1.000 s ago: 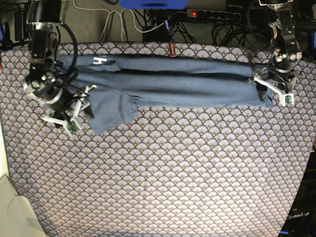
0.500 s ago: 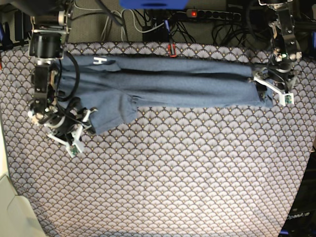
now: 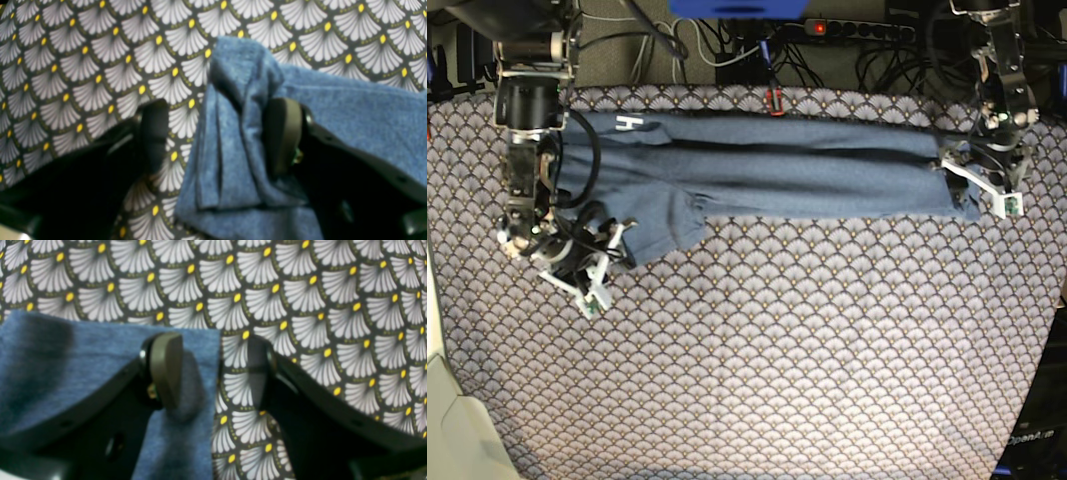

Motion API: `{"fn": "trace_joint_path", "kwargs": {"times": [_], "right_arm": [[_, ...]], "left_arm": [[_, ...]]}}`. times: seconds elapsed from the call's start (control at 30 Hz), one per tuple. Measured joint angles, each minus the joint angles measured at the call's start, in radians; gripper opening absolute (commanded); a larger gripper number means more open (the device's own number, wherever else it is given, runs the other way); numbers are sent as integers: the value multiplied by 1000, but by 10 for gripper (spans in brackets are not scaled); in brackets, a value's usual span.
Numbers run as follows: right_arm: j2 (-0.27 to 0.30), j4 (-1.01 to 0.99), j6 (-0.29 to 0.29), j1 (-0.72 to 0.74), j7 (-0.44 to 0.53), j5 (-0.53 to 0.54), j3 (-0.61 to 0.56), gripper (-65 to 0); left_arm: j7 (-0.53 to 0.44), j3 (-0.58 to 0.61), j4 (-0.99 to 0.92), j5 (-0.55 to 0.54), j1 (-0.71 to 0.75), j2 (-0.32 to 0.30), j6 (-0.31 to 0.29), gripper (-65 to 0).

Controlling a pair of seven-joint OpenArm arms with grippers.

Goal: Fold the T-shirt properly
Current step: 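Grasp the loose sleeve with the right gripper and tuck it onto the strip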

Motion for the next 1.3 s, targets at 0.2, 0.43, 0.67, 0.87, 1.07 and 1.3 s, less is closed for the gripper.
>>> {"fn": "trace_joint_path", "kwargs": {"times": [0.2, 0.43, 0.67, 0.87, 1.07, 1.3], "right_arm": [[-11, -2, 0, -5, 0, 0, -35, -329], [-10, -11, 0, -4, 4, 1, -35, -329], [-5, -99, -3, 17, 60, 29, -26, -343], [-5, -97, -4, 12, 64, 31, -27, -569], [-6, -97, -3, 11, 57, 45, -27, -650], [11, 172, -4, -156, -18, -6, -25, -650]], "left_arm": [[0, 0, -2, 0, -7, 0, 0, -222], [0, 0, -2, 0, -8, 0, 0, -222], [0, 0, -2, 0, -8, 0, 0, -222], [0, 0, -2, 0, -7, 0, 0, -222], [0, 0, -2, 0, -2, 0, 0, -222], [-4, 0, -4, 0, 2, 0, 0, -222]]}}
